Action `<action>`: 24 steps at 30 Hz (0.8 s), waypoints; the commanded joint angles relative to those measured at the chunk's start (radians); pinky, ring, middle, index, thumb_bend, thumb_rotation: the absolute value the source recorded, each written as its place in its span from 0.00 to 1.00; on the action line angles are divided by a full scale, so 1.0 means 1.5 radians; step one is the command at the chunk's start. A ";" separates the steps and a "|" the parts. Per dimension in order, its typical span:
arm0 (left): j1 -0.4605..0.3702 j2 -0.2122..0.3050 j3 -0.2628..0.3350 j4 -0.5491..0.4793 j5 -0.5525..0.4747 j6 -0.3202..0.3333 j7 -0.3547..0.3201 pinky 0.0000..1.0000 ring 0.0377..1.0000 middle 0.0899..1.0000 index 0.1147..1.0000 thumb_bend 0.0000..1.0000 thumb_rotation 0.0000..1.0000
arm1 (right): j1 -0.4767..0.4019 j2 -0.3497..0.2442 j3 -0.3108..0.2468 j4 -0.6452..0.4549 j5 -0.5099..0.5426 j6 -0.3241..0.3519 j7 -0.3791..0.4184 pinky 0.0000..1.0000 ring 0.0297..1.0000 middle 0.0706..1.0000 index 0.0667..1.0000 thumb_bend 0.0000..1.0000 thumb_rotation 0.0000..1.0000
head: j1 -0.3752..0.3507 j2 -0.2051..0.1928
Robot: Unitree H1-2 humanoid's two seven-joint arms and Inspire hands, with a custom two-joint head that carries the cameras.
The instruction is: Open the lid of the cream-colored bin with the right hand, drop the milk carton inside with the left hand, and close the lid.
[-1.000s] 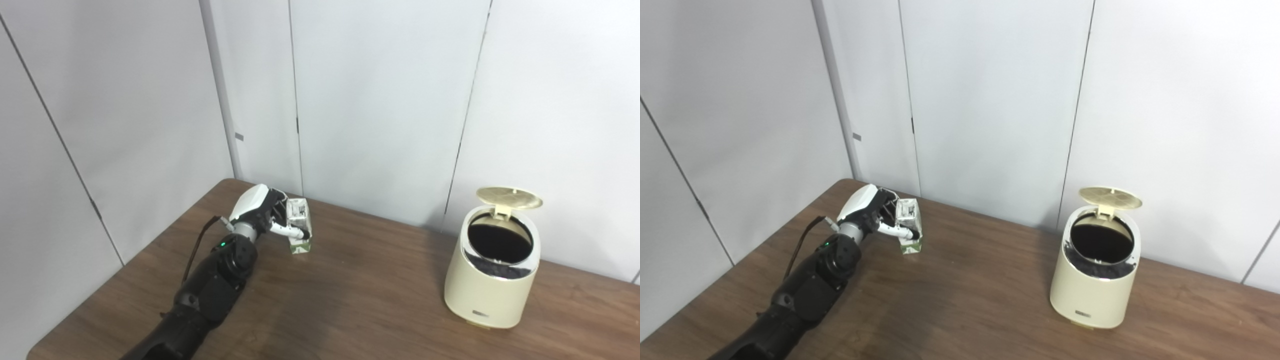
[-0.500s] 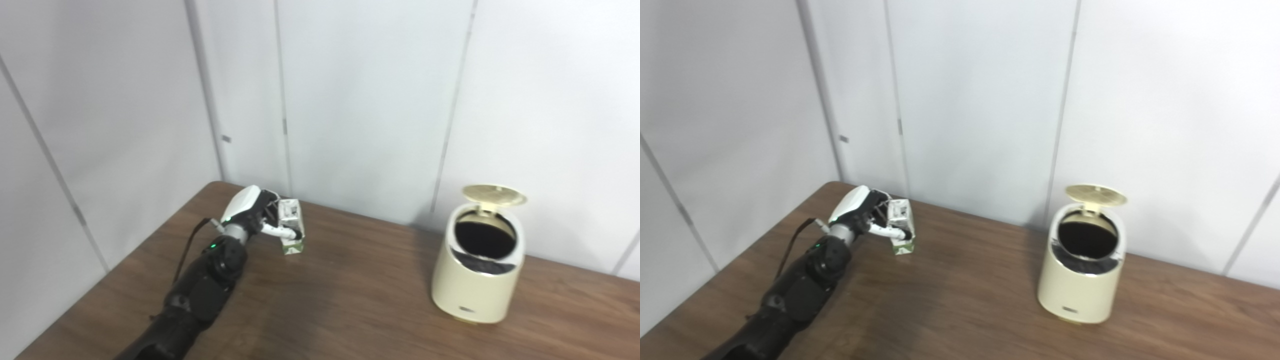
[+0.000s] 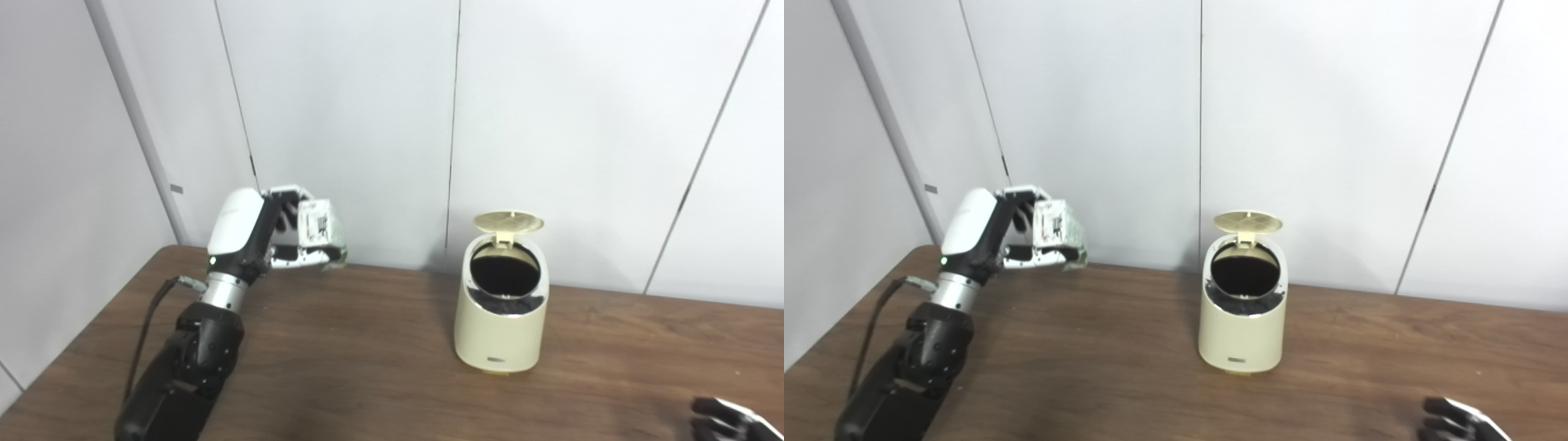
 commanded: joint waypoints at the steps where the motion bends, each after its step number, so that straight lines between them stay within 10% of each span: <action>1: 0.000 -0.002 0.015 -0.053 0.016 -0.030 0.022 0.29 0.38 0.45 0.43 0.50 0.00 | -0.023 0.021 0.016 0.039 -0.018 -0.024 -0.026 0.54 0.64 0.65 0.63 0.20 0.42 | -0.006 -0.002; 4: 0.020 -0.021 0.025 -0.092 0.032 -0.052 0.027 0.19 0.33 0.44 0.47 0.50 0.00 | -0.041 0.037 0.028 0.071 -0.024 -0.035 -0.040 0.56 0.65 0.66 0.64 0.17 0.40 | -0.020 -0.006; 10: 0.050 -0.086 0.015 -0.127 0.090 -0.136 0.074 0.23 0.35 0.45 0.47 0.50 0.00 | -0.069 0.062 0.051 0.108 -0.053 -0.037 -0.069 0.54 0.64 0.65 0.64 0.17 0.03 | -0.048 -0.018; 24: 0.054 -0.153 -0.066 -0.148 0.180 -0.207 0.154 0.39 0.44 0.43 0.42 0.50 0.00 | -0.097 0.073 0.080 0.146 -0.088 -0.013 -0.110 0.49 0.59 0.64 0.67 0.26 0.18 | -0.096 -0.035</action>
